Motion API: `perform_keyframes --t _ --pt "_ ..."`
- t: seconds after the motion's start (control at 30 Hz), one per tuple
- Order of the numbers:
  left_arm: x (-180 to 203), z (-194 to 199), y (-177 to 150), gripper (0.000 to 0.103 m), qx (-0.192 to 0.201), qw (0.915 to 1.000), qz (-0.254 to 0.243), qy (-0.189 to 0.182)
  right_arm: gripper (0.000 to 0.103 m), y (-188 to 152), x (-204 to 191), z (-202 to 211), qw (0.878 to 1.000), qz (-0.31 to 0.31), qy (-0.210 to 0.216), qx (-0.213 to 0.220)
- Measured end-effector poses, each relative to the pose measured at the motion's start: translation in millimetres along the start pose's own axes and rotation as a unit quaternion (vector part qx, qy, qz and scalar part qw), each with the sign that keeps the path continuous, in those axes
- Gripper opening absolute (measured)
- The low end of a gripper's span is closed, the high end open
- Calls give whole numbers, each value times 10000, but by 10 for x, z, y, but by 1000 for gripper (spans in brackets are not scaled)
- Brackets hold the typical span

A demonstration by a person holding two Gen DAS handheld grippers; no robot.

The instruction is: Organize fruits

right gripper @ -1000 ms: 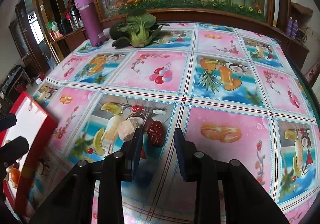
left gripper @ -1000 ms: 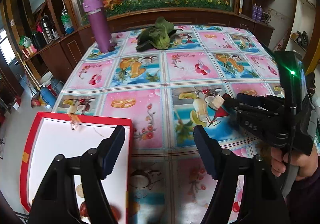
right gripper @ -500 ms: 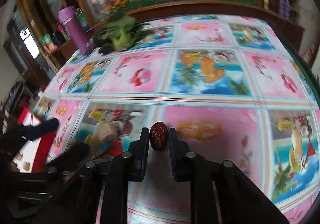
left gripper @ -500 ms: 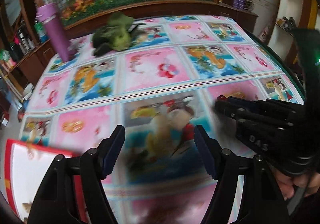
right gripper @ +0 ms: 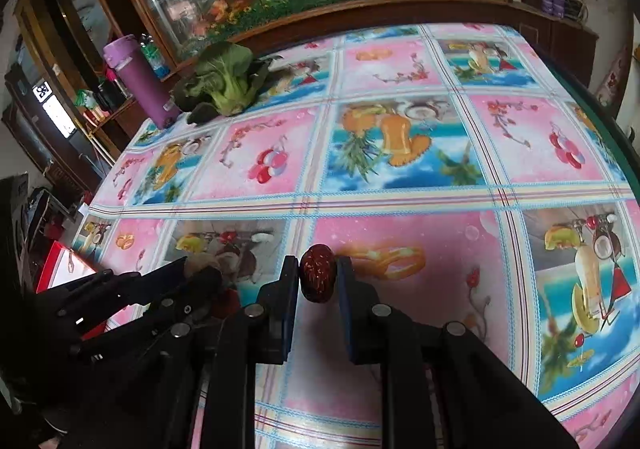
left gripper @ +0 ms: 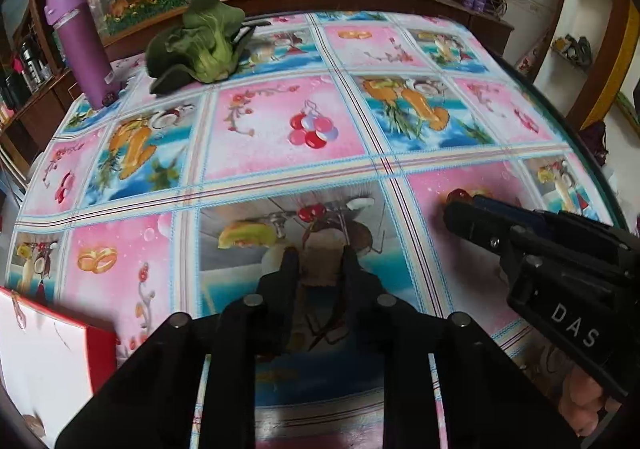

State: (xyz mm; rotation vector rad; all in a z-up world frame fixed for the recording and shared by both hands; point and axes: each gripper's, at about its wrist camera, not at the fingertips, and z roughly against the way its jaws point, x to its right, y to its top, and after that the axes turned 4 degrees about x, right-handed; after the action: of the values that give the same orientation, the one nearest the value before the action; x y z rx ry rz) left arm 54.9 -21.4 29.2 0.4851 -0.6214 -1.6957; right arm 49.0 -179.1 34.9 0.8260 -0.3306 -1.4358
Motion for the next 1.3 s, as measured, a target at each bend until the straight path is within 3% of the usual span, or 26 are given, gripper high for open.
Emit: perform_keyframes --t 0.07,0.2,0.4,0.43,0.5,0.6,0.73,0.8,0.87,1.03,1.23,1.3 --pt "-78 174 -17 23 161 9998 108 85 18 -15 -101 54 9996 97 230 89" --pt "-403 857 -245 23 608 9948 380 722 18 -123 -563 249 9930 431 1067 272" --pt "-1152 1741 -969 23 912 9748 991 1776 17 -577 -1656 433 9713 1030 2143 8" --pt "-1308 1858 -1139 23 904 9679 1099 2072 17 -664 -1842 441 9675 1150 2254 -45" --pt "-1513 1952 -1347 23 819 9617 1257 2293 17 -855 -2236 432 9603 1522 2336 -136" --pt "-1791 2012 -1612 23 686 9522 1598 2511 18 -1103 -2683 359 9559 2022 2121 -207" --pt "-1883 2084 -1778 25 750 9460 1674 2673 18 -1294 -2883 311 9561 2298 1805 -218" --pt "-1872 2146 -1814 40 845 9445 1644 2716 23 -1323 -2915 329 9577 2347 1652 -212" --pt "-1831 2249 -1843 70 1042 9409 1648 2770 26 -1313 -2867 460 9592 2389 1510 7" --pt "-1767 2595 -1904 103 1582 9254 1671 3011 35 -1320 -2743 840 9594 2374 1383 635" --pt "-1751 2893 -2000 103 1880 9077 1944 3210 41 -1340 -2668 1255 9516 2370 1548 1199" --pt "-1751 2937 -2021 103 1901 9085 1978 3151 41 -1352 -2680 1343 9478 2411 1614 1321"
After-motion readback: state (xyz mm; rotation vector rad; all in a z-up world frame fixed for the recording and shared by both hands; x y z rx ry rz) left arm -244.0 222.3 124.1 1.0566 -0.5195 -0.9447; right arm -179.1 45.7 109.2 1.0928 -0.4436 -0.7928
